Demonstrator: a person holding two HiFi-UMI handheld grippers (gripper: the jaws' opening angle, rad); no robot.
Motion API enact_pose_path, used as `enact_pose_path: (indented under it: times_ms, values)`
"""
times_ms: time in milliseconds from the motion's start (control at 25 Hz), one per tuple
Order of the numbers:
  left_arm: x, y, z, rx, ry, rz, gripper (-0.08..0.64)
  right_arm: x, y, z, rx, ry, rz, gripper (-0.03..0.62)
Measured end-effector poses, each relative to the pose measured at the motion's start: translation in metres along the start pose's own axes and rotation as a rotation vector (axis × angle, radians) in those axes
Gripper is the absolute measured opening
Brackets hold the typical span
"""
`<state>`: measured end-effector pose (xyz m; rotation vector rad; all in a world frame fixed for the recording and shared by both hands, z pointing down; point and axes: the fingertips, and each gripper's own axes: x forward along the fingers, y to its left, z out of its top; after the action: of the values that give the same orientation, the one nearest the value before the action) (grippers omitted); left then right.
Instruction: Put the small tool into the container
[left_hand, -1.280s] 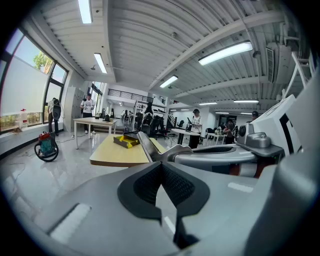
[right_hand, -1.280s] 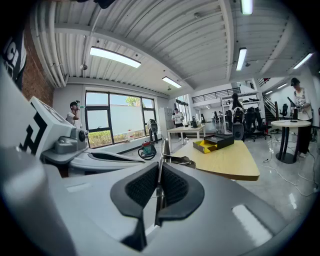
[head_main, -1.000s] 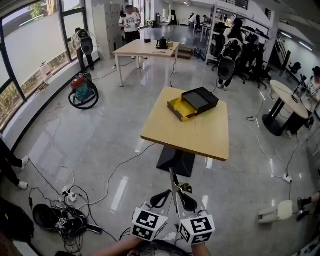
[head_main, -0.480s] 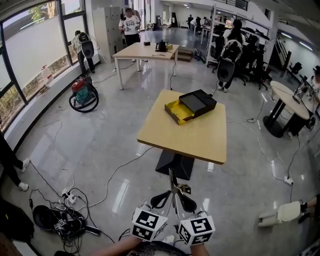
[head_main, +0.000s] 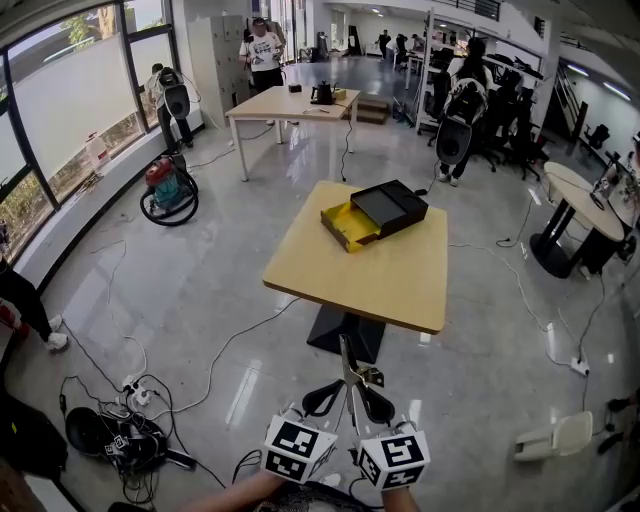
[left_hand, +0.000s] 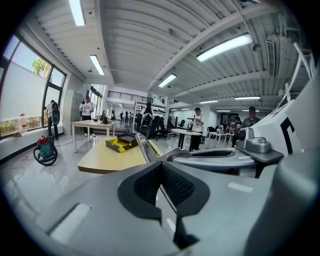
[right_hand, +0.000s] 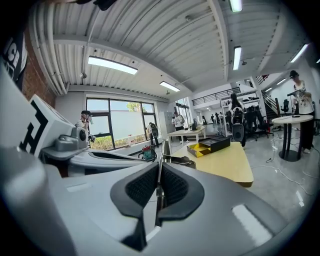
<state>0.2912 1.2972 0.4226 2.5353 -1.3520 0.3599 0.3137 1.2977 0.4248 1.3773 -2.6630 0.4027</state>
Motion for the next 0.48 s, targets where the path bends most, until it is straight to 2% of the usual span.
enact_pose_path:
  times_ms: [120,200,360,480]
  values:
    - [0.028,0.004,0.01,0.002,0.004,0.005,0.011,0.015,-0.027,0.008,0.001,0.002,0.0,0.015]
    - [0.047,0.021,0.015,0.003,0.004,0.009,0.011,0.037,-0.039,0.013,0.002,0.003,0.0,0.015]
    - [0.094,0.079,0.031,-0.008,0.004,-0.007,0.011,0.11,-0.06,0.027,0.002,0.01,-0.009,0.015]
    - [0.145,0.146,0.047,-0.018,0.006,-0.022,0.011,0.19,-0.084,0.042,0.0,0.02,-0.025,0.015]
